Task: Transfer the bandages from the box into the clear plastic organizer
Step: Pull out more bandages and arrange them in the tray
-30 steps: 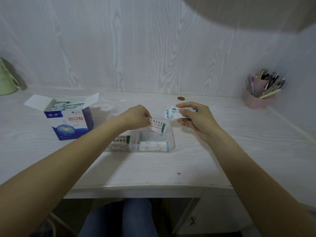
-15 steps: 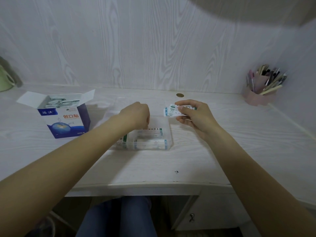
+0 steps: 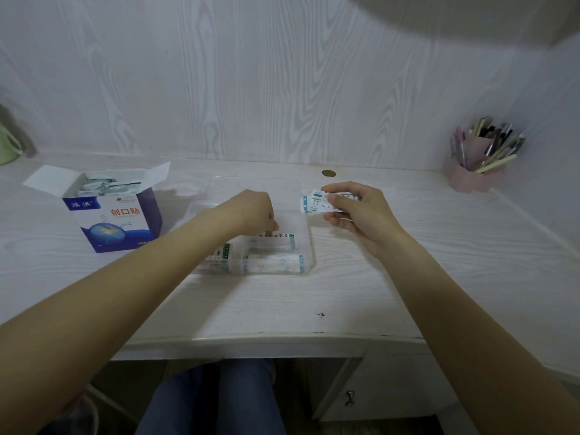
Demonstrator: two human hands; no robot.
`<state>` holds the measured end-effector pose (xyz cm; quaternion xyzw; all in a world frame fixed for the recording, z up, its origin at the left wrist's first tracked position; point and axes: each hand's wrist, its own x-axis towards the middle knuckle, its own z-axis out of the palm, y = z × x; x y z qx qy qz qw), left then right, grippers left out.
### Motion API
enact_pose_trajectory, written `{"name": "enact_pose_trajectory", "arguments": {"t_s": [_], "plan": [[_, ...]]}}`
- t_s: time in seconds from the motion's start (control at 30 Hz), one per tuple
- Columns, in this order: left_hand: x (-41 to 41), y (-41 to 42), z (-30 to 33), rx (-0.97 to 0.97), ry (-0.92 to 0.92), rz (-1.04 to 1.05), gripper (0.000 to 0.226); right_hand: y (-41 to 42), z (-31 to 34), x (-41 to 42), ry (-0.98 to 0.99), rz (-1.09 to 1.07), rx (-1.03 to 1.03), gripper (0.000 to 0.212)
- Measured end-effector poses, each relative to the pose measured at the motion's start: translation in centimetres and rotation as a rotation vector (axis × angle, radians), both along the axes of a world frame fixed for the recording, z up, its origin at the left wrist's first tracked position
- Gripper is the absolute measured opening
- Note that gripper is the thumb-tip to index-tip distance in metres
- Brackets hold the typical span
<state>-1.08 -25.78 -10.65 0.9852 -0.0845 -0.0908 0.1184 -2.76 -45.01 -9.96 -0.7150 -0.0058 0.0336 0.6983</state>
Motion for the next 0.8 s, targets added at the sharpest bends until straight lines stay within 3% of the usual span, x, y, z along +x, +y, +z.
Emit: {"name": "enact_pose_trajectory", "arguments": {"t_s": [0.17, 0.37, 0.6, 0.7, 0.8], "plan": [[-0.5, -0.8, 0.8, -0.056, -0.167, -0.163, 0.02, 0.0, 0.0, 0.0, -0.005, -0.01, 0.01, 0.013], [-0.2, -1.8, 0.5, 0.042, -0.027, -0.311, 0.056, -0.1, 0.1, -0.1, 0.005, -0.037, 0.03, 0.014], [-0.3, -1.7, 0.0, 0.123, -0.043, -0.335, 0.061, -0.1, 0.0, 0.0, 0.012, -0.039, 0.022, 0.015], [-0.5, -1.3, 0.1, 0.037, -0.05, -0.32, 0.059, 0.0, 0.1, 0.0, 0.007, -0.029, 0.038, 0.014], [-0.9, -0.5, 0.7, -0.253, -0.093, -0.213, 0.049, 0.2, 0.0, -0.1, 0.004, -0.032, 0.036, 0.013]]}}
